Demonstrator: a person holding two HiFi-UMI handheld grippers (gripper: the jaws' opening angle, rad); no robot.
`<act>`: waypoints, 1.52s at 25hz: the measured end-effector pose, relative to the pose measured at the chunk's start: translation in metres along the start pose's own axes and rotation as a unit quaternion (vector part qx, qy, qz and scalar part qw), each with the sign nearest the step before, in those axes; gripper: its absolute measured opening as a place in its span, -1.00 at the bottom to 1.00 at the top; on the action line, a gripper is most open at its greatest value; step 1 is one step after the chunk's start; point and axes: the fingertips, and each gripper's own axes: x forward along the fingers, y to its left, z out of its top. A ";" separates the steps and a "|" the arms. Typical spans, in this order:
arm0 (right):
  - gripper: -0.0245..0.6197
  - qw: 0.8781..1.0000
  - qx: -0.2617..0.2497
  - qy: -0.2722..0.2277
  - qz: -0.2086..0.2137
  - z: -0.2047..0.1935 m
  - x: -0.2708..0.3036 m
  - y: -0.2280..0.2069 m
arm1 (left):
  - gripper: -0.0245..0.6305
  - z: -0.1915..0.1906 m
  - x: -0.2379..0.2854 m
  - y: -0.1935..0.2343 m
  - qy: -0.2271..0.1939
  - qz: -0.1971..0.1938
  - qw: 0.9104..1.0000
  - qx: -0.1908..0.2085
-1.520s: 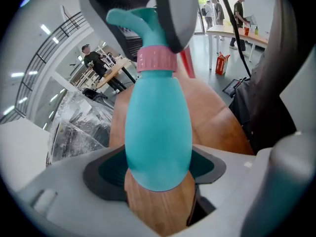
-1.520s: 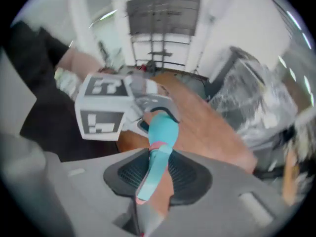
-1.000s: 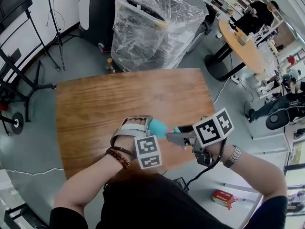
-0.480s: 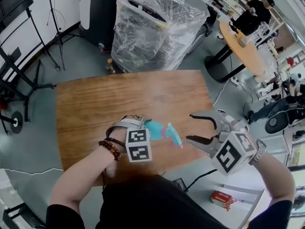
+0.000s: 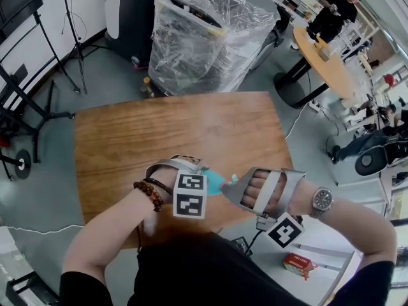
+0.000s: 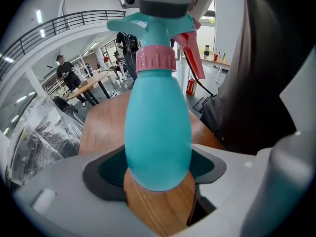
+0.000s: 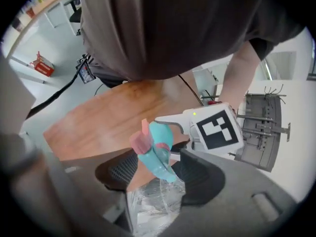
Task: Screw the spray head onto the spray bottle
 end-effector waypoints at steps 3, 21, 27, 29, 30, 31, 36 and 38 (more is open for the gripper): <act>-0.20 1.000 -0.015 -0.003 0.012 0.004 0.006 0.008 | 0.28 0.005 0.001 -0.003 0.005 -0.001 1.000 0.016; -0.54 0.497 0.848 -0.081 0.162 -0.046 0.029 -0.002 | 0.28 -0.002 0.003 0.026 0.022 0.119 0.991 -0.060; -0.54 0.290 0.942 -0.077 0.153 -0.055 0.036 0.008 | 0.28 -0.004 0.010 0.032 0.022 0.164 0.981 -0.104; -0.53 0.294 0.943 -0.076 0.139 -0.059 0.037 0.006 | 0.28 -0.002 0.011 0.034 0.011 0.171 0.978 -0.117; -0.49 0.306 0.940 -0.074 0.130 -0.062 0.036 0.005 | 0.28 0.001 0.011 0.035 0.002 0.174 0.977 -0.121; -0.38 0.322 0.936 -0.072 0.122 -0.065 0.035 0.003 | 0.28 0.003 0.012 0.036 -0.007 0.175 0.977 -0.126; -0.16 0.379 0.918 -0.066 0.093 -0.079 0.019 0.002 | 0.29 0.007 0.021 0.040 -0.061 0.164 0.970 -0.168; -0.15 0.385 0.917 -0.066 0.083 -0.083 0.013 0.004 | 0.29 0.004 0.027 0.044 -0.081 0.158 0.967 -0.184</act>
